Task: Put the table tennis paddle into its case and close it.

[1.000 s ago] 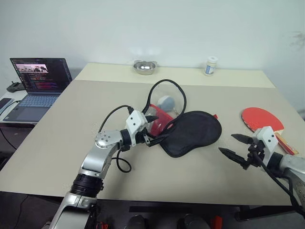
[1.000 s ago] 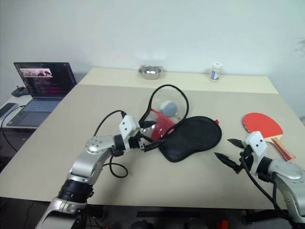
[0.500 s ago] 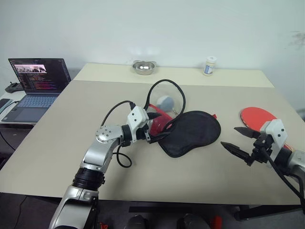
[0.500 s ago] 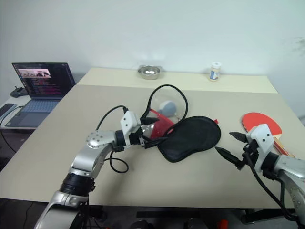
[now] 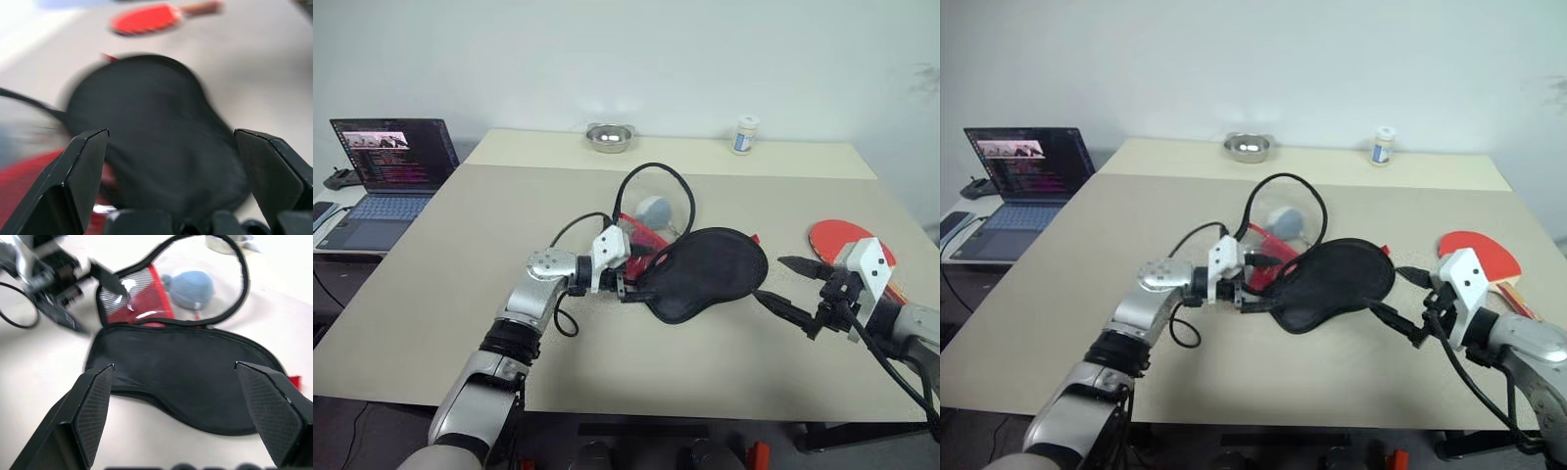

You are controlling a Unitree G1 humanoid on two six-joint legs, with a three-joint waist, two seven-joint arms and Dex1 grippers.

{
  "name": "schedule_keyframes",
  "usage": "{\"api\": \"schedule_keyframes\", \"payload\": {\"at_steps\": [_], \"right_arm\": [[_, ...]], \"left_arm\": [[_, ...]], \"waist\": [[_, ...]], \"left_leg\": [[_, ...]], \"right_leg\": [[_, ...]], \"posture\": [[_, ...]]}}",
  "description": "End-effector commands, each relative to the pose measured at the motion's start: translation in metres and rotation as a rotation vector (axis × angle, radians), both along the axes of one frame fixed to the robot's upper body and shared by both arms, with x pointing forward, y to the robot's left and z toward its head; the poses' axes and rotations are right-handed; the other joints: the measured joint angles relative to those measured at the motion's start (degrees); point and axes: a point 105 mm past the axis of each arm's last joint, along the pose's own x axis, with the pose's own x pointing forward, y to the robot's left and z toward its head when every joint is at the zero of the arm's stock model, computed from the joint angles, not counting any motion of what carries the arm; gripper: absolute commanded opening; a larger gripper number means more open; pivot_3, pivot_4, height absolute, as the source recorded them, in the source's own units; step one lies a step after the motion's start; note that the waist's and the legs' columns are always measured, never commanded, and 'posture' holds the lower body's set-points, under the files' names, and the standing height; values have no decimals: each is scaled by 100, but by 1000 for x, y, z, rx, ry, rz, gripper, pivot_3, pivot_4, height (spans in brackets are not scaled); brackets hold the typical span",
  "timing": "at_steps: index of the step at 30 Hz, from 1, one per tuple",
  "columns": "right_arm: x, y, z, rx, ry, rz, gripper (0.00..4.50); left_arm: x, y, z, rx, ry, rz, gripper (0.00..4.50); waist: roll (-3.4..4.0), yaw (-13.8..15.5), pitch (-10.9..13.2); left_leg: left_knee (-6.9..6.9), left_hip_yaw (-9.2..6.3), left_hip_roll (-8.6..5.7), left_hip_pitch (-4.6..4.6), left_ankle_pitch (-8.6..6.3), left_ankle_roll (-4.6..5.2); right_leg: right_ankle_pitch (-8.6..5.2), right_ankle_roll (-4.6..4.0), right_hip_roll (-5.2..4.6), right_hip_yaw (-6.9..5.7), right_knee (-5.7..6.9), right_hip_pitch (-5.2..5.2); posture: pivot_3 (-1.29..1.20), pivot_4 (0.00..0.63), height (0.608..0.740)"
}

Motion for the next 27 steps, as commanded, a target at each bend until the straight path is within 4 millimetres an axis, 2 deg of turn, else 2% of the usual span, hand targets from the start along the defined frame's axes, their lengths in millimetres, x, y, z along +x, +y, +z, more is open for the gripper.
{"api": "schedule_keyframes", "payload": {"at_steps": [1, 5, 9, 17, 20, 27], "right_arm": [[-7, -1, 7, -18, -36, -17, 4334], [-11, 1, 4, -11, -37, -41, 4334], [-14, -1, 0, -6, -30, -59, 4334], [-14, -1, -1, -2, -35, -75, 4334], [-13, -4, -1, -1, -41, -85, 4362], [-11, -8, -1, 1, -43, -98, 4362]], "left_arm": [[-8, -6, 5, 27, 17, -125, 4500], [-13, -6, -3, 63, 54, -183, 4500], [-18, -17, -11, 105, 32, -239, 4500], [-20, -15, -34, 190, 30, -269, 4500], [-15, -10, -37, 191, 44, -234, 3923], [-10, -5, -37, 165, 72, -181, 1455]], "waist": [[0, -1, 0], [0, -2, 0], [0, 0, -1], [0, -6, -1], [0, -6, -1], [0, -8, -1]], "left_leg": [[1, 0, 0, -1, 0, 0], [2, -4, 2, 3, 0, 0], [3, -6, 1, 4, 0, 0], [2, -7, 0, 3, 0, 0], [3, -7, 1, 3, 0, 0], [2, -6, 1, 3, 0, 0]], "right_leg": [[0, 0, 0, 0, 0, 0], [0, 0, 0, -3, 10, -1], [0, 0, 0, -4, 14, 0], [0, 0, 3, -4, 11, 0], [0, 0, 3, -4, 11, 0], [0, 0, 3, -4, 10, 0]], "posture": [[0, 150, 740], [0, 150, 740], [0, 150, 740], [0, 150, 740], [0, 150, 740], [0, 150, 740]]}}
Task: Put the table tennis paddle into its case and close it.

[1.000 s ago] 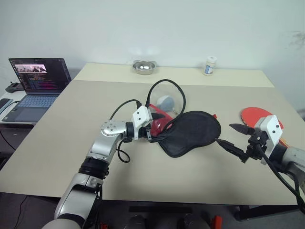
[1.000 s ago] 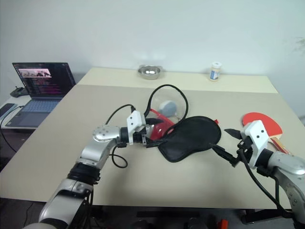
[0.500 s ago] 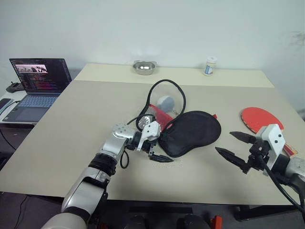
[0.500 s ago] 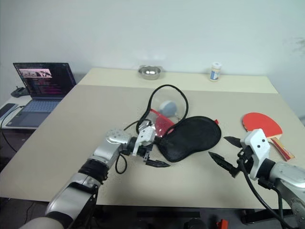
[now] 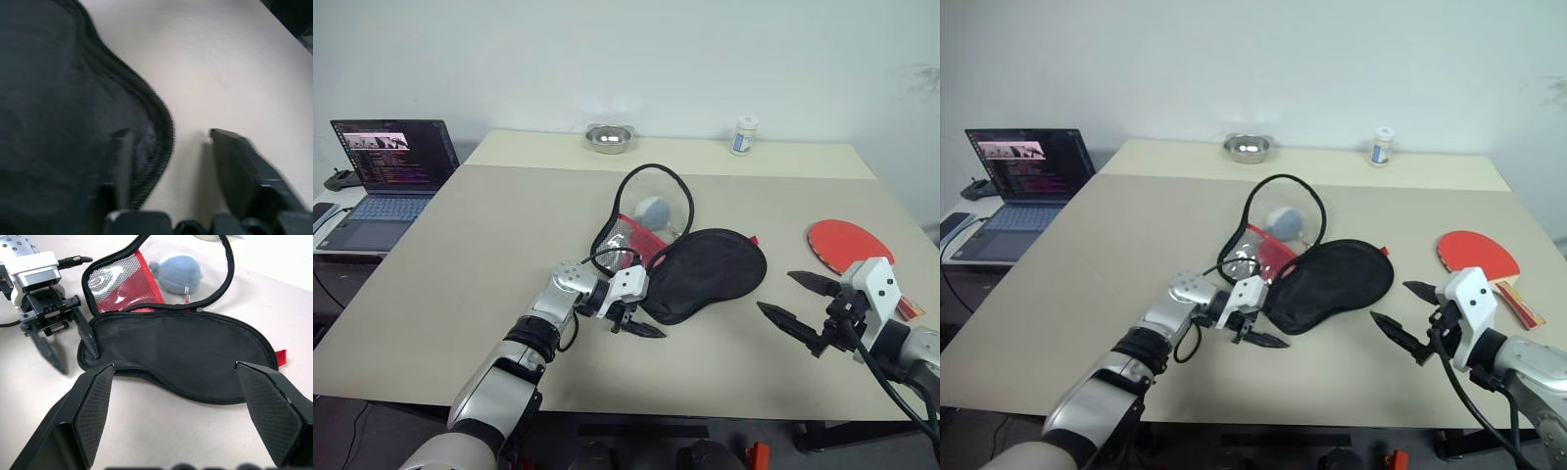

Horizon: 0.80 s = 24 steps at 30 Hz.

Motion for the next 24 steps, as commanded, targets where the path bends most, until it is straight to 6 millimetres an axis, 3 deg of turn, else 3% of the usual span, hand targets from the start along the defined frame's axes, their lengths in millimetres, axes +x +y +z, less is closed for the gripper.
{"api": "schedule_keyframes", "payload": {"at_steps": [1, 4, 5, 9, 20, 24], "right_arm": [[1, -4, 9, -3, -50, -16, 4362], [1, -6, 9, -10, -50, -21, 4362], [1, -7, 10, -12, -51, -23, 4362], [1, -11, 12, -21, -55, -32, 4362], [2, -21, 16, -46, -61, -58, 4362], [2, -20, 18, -48, -65, -59, 4362]], "left_arm": [[5, -1, 7, -30, -9, 24, 1126], [3, -7, 8, -53, 7, 27, 146], [2, -9, 9, -64, 16, 24, 31], [-7, -20, 12, -94, 90, 11, 31], [-9, -80, 19, -165, 186, 129, 31], [-8, -75, 23, -151, 143, 101, 31]], "waist": [[0, 0, 0], [0, 0, 0], [0, 1, 0], [0, -2, 0], [0, 1, -1], [0, -13, -1]], "left_leg": [[0, 0, 0, 0, 0, 0], [1, 0, 0, 0, 0, 0], [2, 0, 0, 0, 0, 0], [2, 0, 0, 0, 0, 0], [4, -4, -3, 0, 0, 0], [3, -3, -5, 1, 0, 0]], "right_leg": [[0, 0, 0, 0, 0, 0], [0, 0, 0, 0, 2, 0], [0, 0, -1, 0, 2, 0], [0, 0, -2, 1, 3, 0], [0, 1, 0, 1, 4, 1], [0, 1, 6, 3, 3, 1]], "posture": [[0, 150, 740], [0, 150, 740], [0, 150, 740], [0, 150, 740], [0, 150, 740], [0, 150, 740]]}}
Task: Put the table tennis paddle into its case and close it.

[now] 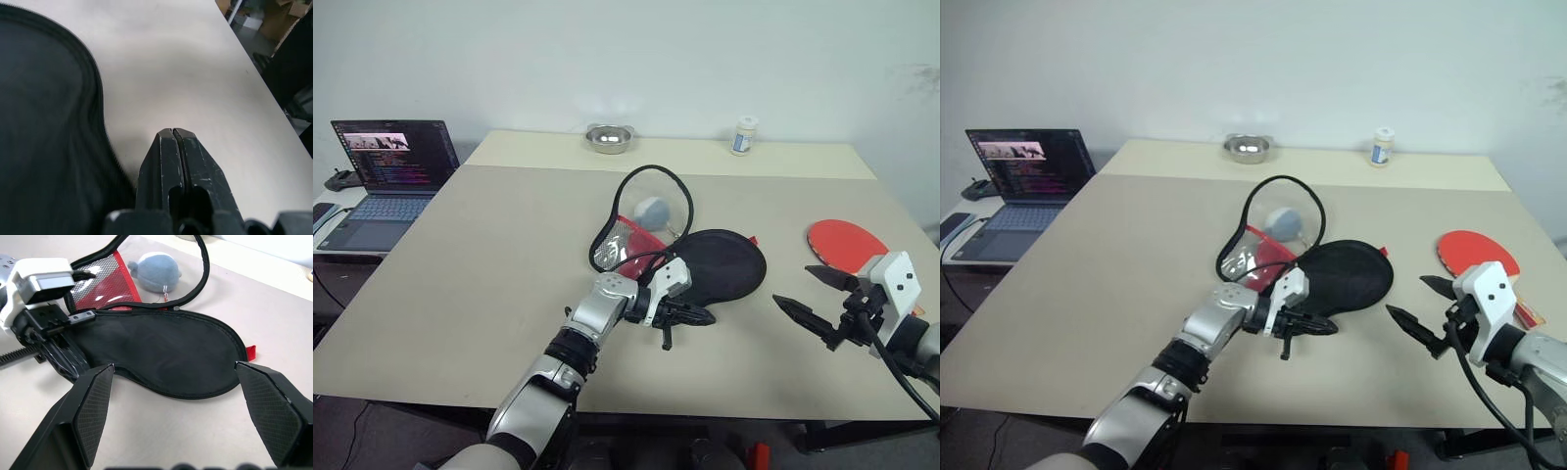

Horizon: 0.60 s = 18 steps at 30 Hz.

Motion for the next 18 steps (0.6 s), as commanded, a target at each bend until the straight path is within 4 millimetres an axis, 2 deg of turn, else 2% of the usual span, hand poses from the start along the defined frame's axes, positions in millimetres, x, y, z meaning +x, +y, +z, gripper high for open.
{"api": "schedule_keyframes", "payload": {"at_steps": [1, 3, 5, 9, 11, 14, 15, 18], "right_arm": [[-2, -1, 13, -24, -51, -7, 4362], [-3, -2, 11, -23, -46, -12, 4362], [-4, -2, 11, -21, -43, -14, 4362], [-7, 2, 11, -5, -29, 8, 4362], [-12, 8, 10, 12, -3, 56, 4362], [-25, 21, 6, 42, 61, 146, 4362], [-30, 26, 5, 52, 85, 179, 4362], [-39, 34, 1, 43, 125, 234, 4362]], "left_arm": [[7, 5, 16, 1, -101, -17, 31], [16, 13, 18, 7, -131, 27, 369], [19, 17, 19, 8, -145, 46, 931], [18, 28, 20, 33, -199, 31, 2405], [21, 36, 21, 46, -250, 32, 3142], [12, 47, 20, 49, -219, -39, 4217], [8, 52, 18, 62, -201, -68, 4436], [8, 63, 10, 122, -213, -95, 4436]], "waist": [[0, -2, 0], [0, -1, 0], [1, 6, -1], [1, 7, -1], [1, 6, -1], [2, 6, -1], [2, 7, -1], [2, 7, -1]], "left_leg": [[-1, 0, 1, 1, 0, 0], [-1, -2, 1, 1, 0, 0], [-1, -3, 2, 2, 0, 0], [-1, 0, 4, -1, 0, 0], [-1, 2, 3, -1, 0, 0], [-2, -1, 5, 0, 0, 0], [-3, -2, 5, 0, 0, 0], [-2, -1, 7, 0, 0, 0]], "right_leg": [[0, 0, 1, 0, 0, 0], [0, 0, 4, -2, 1, 0], [0, 0, 4, -3, 2, 0], [0, 0, -6, 0, -2, 0], [0, 0, -7, 3, -3, 0], [0, 0, -4, 0, -1, 0], [0, 0, -3, -1, -1, 0], [0, -1, -3, -1, -1, 0]], "posture": [[0, 150, 740], [0, 150, 740], [0, 150, 740], [0, 150, 740], [0, 150, 740], [0, 150, 740], [0, 150, 740], [0, 150, 740]]}}
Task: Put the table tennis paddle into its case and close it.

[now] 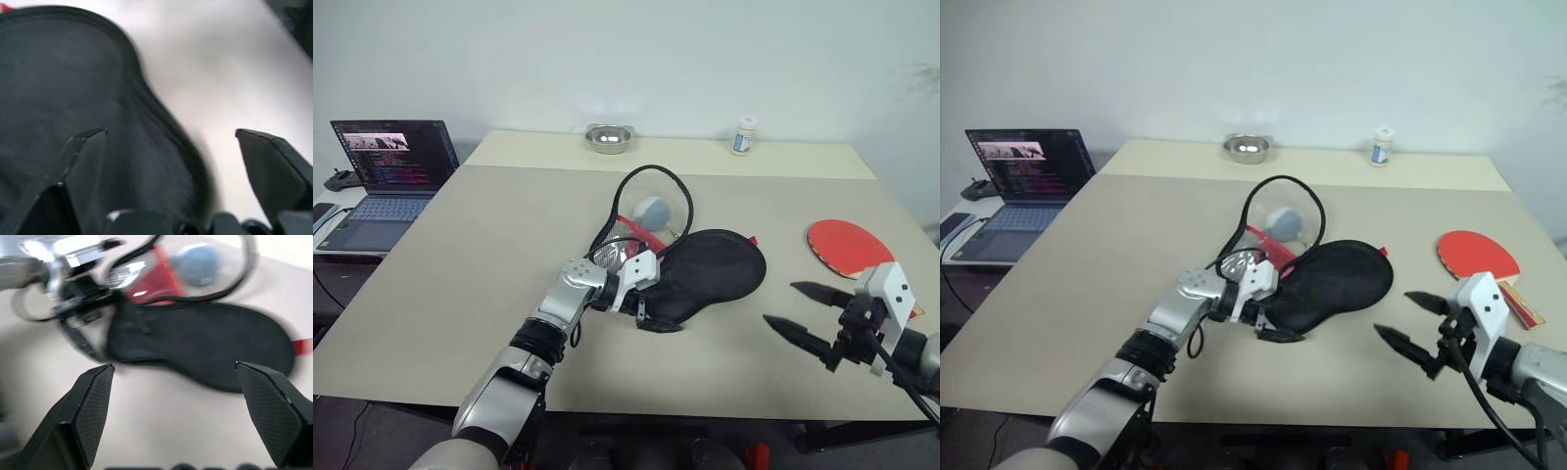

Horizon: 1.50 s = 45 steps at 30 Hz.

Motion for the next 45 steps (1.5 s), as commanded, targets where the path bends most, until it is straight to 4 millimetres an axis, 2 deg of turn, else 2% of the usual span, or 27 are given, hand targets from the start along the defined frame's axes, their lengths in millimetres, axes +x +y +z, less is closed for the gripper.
{"api": "schedule_keyframes", "payload": {"at_steps": [1, 10, 11, 13, 15, 19, 24, 35, 39, 43, 45], "right_arm": [[-11, 11, 6, -19, -10, 72, 4362], [-4, 8, 7, -19, -49, 31, 4362], [-3, 6, 7, -21, -54, 20, 4362], [-2, 3, 7, -22, -62, 3, 4362], [-1, 0, 8, -25, -69, -11, 4362], [-1, -3, 9, -32, -79, -28, 4362], [1, -11, 14, -45, -95, -58, 4362], [3, -21, 21, -75, -107, -85, 4362], [5, -25, 25, -97, -109, -87, 4362], [6, -27, 27, -106, -112, -91, 4362], [7, -27, 27, -108, -111, -91, 4362]], "left_arm": [[-1, 5, 1, 36, -47, -50, 4436], [2, -3, -17, 43, -48, -42, 4436], [2, -5, -18, 28, -35, -40, 4287], [1, -8, -20, 13, -23, -40, 3860], [1, -8, -21, 12, -12, -38, 3235], [-1, -8, -21, 4, 12, -40, 1838], [-5, -20, -14, -65, 72, -13, 32], [1, -85, 11, -217, 182, 148, 32], [3, -110, 14, -219, 162, 174, 32], [6, -126, 11, -197, 146, 207, 32], [3, -130, 9, -184, 124, 185, 498]], "waist": [[0, 5, 0], [-2, 15, -1], [-2, 16, -1], [-2, 19, -1], [-2, 18, -1], [-1, 17, -2], [-1, 13, -2], [-1, 44, -2], [-2, 46, -1], [-4, 48, 0], [-3, 42, 0]], "left_leg": [[1, 0, -1, 0, 0, 0], [3, -1, -4, -2, 0, 0], [3, -1, -5, -2, 0, 0], [3, -1, -5, -2, 0, 0], [3, -1, -4, -2, 0, 0], [3, -1, -4, 0, 0, 0], [3, -1, -4, -1, 0, 0], [4, -3, -8, -2, 0, 0], [5, -5, -10, -2, 0, 0], [4, -3, -15, -4, 0, 1], [2, -4, -16, -4, 0, 1]], "right_leg": [[0, 0, -2, 1, 0, 0], [1, 3, -4, 1, -3, 3], [1, 3, -4, 1, -3, 3], [1, 3, -4, 1, -3, 3], [1, 3, -4, 1, -2, 3], [1, 3, -4, 1, 0, 3], [1, 3, -4, 1, -1, 3], [2, 5, -2, 1, -3, 4], [2, 5, -1, 0, -1, 5], [3, 6, -2, 3, -8, 4], [2, 7, 0, 2, -11, 4]], "posture": [[0, 150, 740], [0, 150, 740], [0, 150, 740], [0, 150, 740], [0, 150, 740], [0, 150, 740], [0, 150, 740], [0, 150, 740], [0, 150, 740], [0, 150, 740], [0, 150, 740]]}}
